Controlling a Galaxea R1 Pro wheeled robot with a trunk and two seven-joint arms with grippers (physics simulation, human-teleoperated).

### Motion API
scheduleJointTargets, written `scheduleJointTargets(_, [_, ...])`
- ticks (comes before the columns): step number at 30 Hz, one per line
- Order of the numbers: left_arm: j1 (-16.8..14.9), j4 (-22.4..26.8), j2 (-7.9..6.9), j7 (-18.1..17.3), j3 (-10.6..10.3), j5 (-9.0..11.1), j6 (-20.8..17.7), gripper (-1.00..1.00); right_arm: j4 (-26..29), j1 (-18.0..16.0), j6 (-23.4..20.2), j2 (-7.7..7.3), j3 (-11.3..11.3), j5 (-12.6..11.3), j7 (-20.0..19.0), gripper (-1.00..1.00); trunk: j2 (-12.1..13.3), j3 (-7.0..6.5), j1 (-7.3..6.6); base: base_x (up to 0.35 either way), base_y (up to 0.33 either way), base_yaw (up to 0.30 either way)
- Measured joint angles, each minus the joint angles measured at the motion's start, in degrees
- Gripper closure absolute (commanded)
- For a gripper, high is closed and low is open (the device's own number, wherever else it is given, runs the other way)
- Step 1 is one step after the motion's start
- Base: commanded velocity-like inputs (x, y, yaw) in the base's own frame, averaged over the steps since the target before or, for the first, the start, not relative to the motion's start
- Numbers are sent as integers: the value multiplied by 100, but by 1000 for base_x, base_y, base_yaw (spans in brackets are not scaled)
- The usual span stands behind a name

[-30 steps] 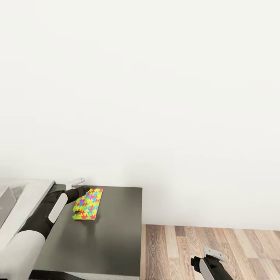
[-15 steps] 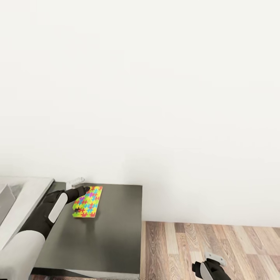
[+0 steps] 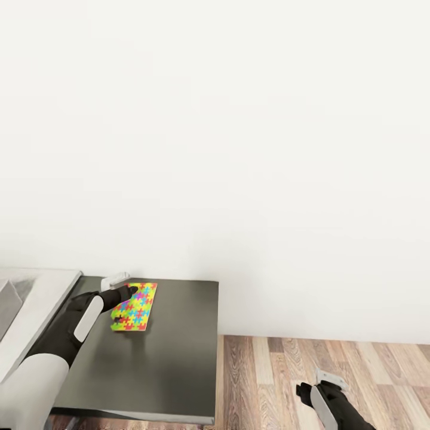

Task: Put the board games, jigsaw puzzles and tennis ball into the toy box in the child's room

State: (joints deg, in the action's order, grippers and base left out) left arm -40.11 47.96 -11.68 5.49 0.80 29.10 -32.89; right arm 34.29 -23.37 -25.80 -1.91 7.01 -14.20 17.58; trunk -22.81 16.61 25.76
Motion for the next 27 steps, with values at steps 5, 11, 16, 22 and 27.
scheduleJointTargets(5, [1, 1, -63, 0, 2, 1, -3, -100, 41, -581, -112, -119, 67, -97, -683, -100, 0, 47, 0, 0, 0, 0])
scheduleJointTargets(11, [1, 2, -144, -7, 8, 7, -4, -100, 118, -899, -207, -289, 356, -280, -1191, -100, 0, 104, 0, 0, 0, 0])
scheduleJointTargets(16, [-1, 8, -158, -8, 8, 8, -4, -100, 182, -984, -303, -456, 493, -398, -1506, -100, 0, 151, 0, 0, 0, 0])
scheduleJointTargets(22, [-1, 33, -158, -8, 3, 8, -5, -100, 253, -1020, -325, -608, 575, -507, -2200, -100, 0, 208, 0, 0, 0, 0])
scheduleJointTargets(27, [2, 36, -152, -8, 1, 8, -5, -100, 294, -1025, -321, -804, 625, -518, -2543, -100, 0, 255, 0, 0, 0, 0])
